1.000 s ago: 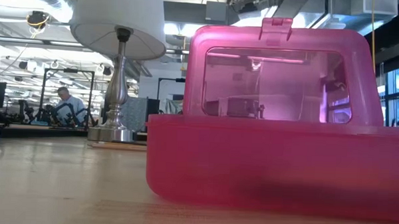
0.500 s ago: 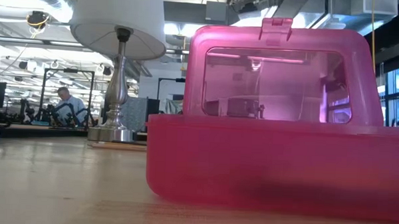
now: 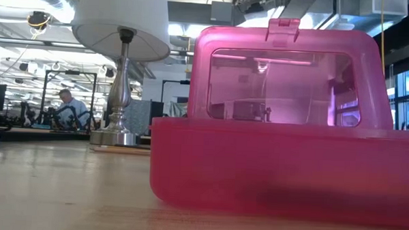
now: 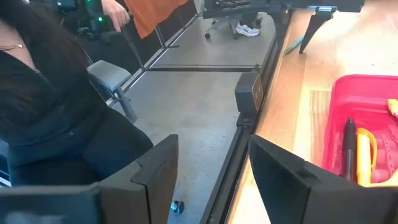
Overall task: Pick & place school supplies into a supply box
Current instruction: Put the blue supply into the pink supply box
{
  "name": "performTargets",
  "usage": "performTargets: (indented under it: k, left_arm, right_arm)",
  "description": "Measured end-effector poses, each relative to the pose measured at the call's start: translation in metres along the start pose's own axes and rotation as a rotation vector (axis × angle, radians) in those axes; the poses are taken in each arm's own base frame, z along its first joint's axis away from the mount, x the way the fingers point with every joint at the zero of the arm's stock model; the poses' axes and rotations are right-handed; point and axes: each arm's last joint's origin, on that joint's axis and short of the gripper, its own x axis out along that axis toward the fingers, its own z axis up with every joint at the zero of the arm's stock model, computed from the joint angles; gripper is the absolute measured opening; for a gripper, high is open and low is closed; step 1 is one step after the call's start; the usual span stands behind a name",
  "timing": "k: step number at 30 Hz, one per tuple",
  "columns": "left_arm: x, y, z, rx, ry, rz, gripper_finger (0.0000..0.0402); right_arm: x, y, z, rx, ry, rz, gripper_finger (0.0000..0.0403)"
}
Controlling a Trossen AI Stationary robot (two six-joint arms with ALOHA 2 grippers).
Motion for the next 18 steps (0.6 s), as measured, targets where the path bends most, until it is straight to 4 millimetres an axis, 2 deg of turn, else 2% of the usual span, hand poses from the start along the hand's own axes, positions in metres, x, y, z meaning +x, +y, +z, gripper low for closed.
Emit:
performTargets:
  k: [10,18]
  left_arm:
    - [0.000,-0.002,-0.010,-0.015,0.026,0.051,0.0088]
    - [0.000,0.001,-0.015,0.023,0.036,0.108,0.0041]
  right_arm:
    - [0.000,0.000,0.000,0.000,0.000,0.000,0.0198]
    - [0.000,0.000,0.000,0.000,0.000,0.000,0.0198]
